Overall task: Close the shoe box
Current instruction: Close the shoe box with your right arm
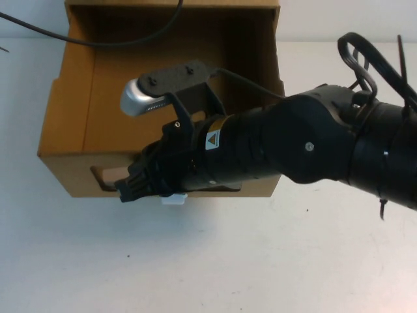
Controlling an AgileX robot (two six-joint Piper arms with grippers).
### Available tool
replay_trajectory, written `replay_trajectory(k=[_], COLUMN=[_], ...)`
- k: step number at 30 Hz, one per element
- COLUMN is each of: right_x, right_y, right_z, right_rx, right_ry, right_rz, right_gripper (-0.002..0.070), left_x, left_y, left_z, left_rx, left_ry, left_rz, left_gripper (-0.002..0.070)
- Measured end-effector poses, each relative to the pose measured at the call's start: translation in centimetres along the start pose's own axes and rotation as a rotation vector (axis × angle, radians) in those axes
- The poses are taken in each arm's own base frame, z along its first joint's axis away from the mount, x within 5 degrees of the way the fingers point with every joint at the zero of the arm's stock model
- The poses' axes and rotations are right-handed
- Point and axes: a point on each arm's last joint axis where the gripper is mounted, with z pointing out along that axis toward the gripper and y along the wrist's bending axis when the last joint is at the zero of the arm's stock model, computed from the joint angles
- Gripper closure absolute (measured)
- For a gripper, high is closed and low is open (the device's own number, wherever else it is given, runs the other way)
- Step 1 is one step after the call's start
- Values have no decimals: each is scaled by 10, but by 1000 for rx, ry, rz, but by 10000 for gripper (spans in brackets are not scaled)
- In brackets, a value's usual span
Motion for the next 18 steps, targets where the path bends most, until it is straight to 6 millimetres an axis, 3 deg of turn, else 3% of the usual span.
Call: replay_trajectory(k=[8,18], right_x=[-14,-42], right_y=[1,-4], right_z=[11,1], right_rx=[-2,15], right_ry=[-34,-112], right_rz=[-6,-27], right_gripper=[687,687], left_x=[0,0], left_y=[0,0], left_z=[0,0], left_rx=[-1,-1], left_ry=[-2,-2], left_rz=[-8,-8], left_gripper=[677,677])
